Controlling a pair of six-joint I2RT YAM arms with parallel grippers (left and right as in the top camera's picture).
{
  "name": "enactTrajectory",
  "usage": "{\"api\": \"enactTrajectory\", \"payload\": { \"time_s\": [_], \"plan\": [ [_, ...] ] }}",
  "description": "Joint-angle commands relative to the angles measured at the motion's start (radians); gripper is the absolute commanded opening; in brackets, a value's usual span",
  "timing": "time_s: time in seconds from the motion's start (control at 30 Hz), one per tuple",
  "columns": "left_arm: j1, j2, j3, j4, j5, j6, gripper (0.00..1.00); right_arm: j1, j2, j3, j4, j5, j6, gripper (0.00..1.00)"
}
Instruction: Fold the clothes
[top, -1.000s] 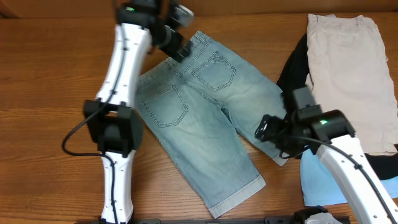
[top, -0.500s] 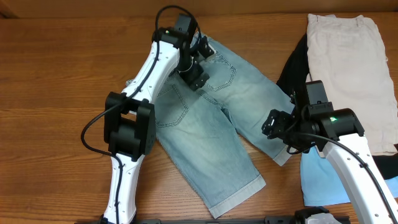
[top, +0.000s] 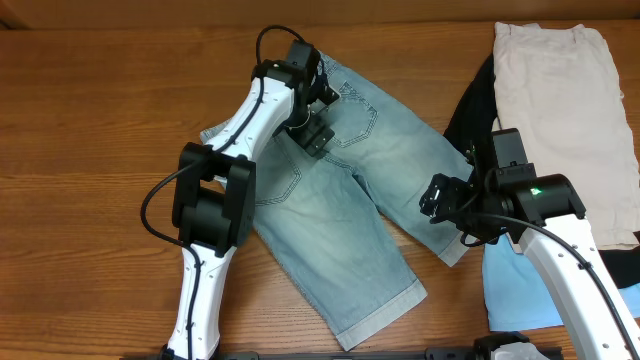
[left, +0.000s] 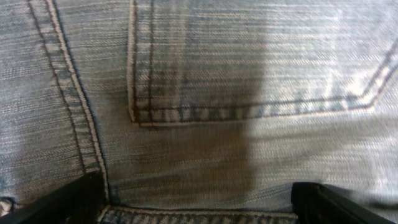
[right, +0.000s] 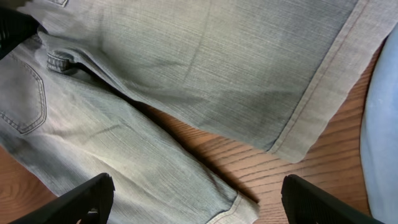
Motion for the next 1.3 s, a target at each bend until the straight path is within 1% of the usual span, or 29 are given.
{"api": "enactTrajectory", "payload": {
  "time_s": [0.0,0.1,0.2,0.27,0.43,0.63,0.77,0.9,0.97,1.03,1.2,1.27],
  "plan": [
    [0.036,0.105,-0.018,-0.008,-0.158,-0.181,1.0,-0.003,0.0,0.02,0.01,0.007,-0.007,0.9],
    [0.072,0.126,-0.018,-0.013,-0.187,-0.285,1.0,-0.003,0.006,0.02,0.021,0.006,-0.007,0.9],
    [0.136,0.132,-0.018,-0.043,-0.185,-0.394,1.0,-0.003,0.027,0.02,0.029,0.006,-0.007,0.9],
    [0.19,0.132,-0.018,-0.072,-0.164,-0.438,1.0,-0.003,0.047,0.02,0.033,0.006,-0.007,0.9],
    [0.345,0.132,-0.018,-0.165,-0.031,-0.439,1.0,-0.003,0.123,0.02,0.06,-0.006,-0.008,0.9],
    [0.506,0.132,-0.018,-0.267,0.163,-0.438,1.0,-0.003,0.234,0.02,0.145,-0.012,-0.008,0.9],
    [0.559,0.131,-0.016,-0.287,0.216,-0.414,1.0,-0.003,0.255,0.021,0.229,-0.012,-0.009,0.9],
    [0.561,0.131,0.013,-0.308,0.214,-0.377,1.0,-0.003,0.253,0.041,0.257,-0.013,-0.032,0.9],
    [0.553,0.128,0.054,-0.328,0.211,-0.355,1.0,-0.003,0.251,0.063,0.237,-0.013,-0.042,0.88],
    [0.548,0.125,0.125,-0.381,0.211,-0.34,1.0,-0.003,0.239,0.098,0.195,-0.012,-0.065,0.83],
    [0.546,0.095,0.369,-0.551,0.204,-0.341,1.0,-0.003,0.161,0.196,0.11,-0.01,-0.074,0.82],
    [0.546,0.068,0.459,-0.614,0.196,-0.375,1.0,-0.003,0.116,0.232,0.086,-0.018,-0.064,0.79]
  ]
}}
